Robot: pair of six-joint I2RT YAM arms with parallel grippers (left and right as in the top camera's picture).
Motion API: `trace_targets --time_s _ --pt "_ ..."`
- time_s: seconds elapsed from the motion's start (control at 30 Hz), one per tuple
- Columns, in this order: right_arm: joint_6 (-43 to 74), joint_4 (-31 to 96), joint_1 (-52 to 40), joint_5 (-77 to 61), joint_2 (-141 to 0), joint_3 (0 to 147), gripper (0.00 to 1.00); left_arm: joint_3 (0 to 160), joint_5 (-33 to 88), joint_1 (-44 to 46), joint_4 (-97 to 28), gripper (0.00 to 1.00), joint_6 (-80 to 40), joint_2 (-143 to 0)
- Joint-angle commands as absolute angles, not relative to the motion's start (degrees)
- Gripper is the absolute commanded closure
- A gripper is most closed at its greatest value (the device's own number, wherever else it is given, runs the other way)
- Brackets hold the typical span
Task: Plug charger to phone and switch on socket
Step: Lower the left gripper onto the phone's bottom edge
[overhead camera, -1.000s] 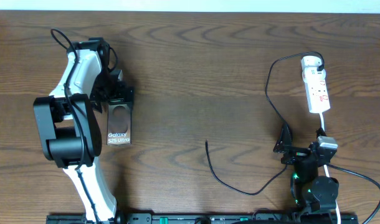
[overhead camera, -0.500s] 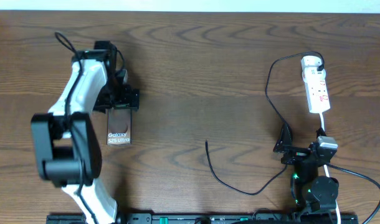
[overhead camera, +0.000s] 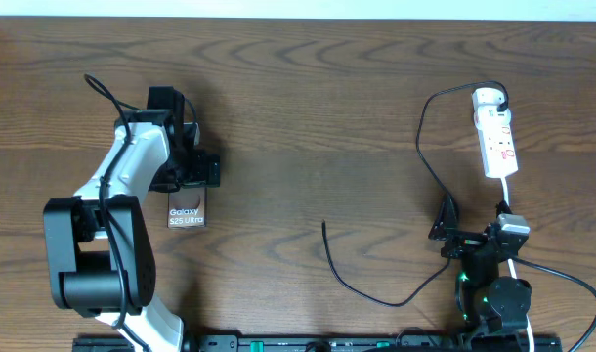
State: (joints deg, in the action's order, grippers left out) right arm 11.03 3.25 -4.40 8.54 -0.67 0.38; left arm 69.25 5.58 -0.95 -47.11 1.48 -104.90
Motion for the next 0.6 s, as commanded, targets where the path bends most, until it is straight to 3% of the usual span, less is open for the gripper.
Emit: trace_targets --time_s 0.0,0.57 --pt "10.20 3.49 -3.95 8.43 -0.34 0.32 0.01 68.25 3.14 -1.04 -45.89 0.02 -0.12 -105.01" --pt "10.20 3.49 -3.95 8.43 -0.34 0.32 0.01 65.28 1.19 -1.04 -42.78 0.02 -1.37 -105.01"
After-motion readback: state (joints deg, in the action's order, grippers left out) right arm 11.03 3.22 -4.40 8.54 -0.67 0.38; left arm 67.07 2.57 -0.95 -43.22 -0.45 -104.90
